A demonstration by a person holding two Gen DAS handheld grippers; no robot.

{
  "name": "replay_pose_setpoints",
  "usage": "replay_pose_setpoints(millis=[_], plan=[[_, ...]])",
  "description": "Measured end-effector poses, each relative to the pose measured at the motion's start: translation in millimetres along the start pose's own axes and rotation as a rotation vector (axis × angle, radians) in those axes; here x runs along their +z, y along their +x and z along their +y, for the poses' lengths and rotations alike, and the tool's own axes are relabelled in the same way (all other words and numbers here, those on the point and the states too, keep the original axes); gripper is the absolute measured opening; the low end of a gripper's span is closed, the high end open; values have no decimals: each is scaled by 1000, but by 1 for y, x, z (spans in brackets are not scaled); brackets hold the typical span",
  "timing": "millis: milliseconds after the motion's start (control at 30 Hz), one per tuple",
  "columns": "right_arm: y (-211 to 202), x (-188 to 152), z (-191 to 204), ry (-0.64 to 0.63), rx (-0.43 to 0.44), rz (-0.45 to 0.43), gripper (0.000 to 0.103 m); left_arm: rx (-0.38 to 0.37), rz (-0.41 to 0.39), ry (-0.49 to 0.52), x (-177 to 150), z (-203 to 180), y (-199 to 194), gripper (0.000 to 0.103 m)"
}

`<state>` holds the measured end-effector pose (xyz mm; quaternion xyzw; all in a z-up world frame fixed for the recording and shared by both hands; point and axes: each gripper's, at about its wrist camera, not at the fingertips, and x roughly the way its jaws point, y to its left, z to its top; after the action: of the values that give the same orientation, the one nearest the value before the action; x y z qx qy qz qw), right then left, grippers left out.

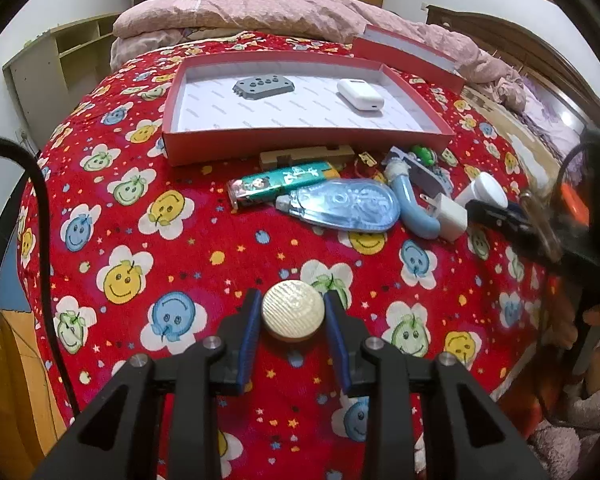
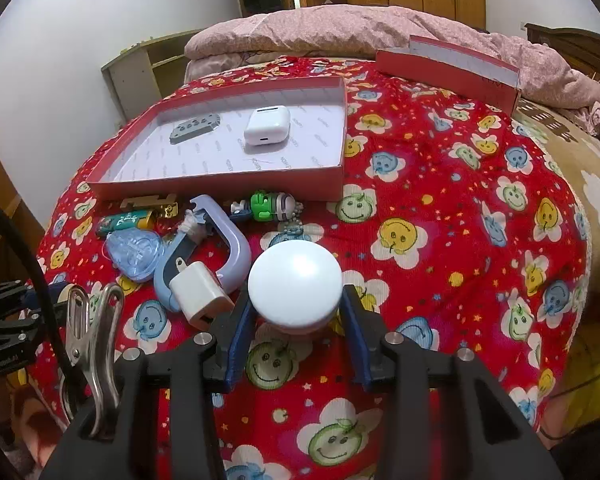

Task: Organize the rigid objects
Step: 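Lift and carry the disc and pill bottle over the white tray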

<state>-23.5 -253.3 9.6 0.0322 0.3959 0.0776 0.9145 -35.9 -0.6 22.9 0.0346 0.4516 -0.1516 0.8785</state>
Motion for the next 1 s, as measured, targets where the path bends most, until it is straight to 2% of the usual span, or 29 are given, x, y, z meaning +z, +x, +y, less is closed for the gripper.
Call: replay_pose_setpoints(millis=[267, 700, 1000], plan=[[-9, 8, -2, 11, -11, -29, 42, 12, -39, -16, 19, 7, -5, 33], [-16, 30, 3, -10, -3, -57, 42, 29, -128, -34, 76, 19, -16, 33], [-14, 47, 7, -36, -2, -58, 42, 44, -140, -32, 115, 26, 1, 33]])
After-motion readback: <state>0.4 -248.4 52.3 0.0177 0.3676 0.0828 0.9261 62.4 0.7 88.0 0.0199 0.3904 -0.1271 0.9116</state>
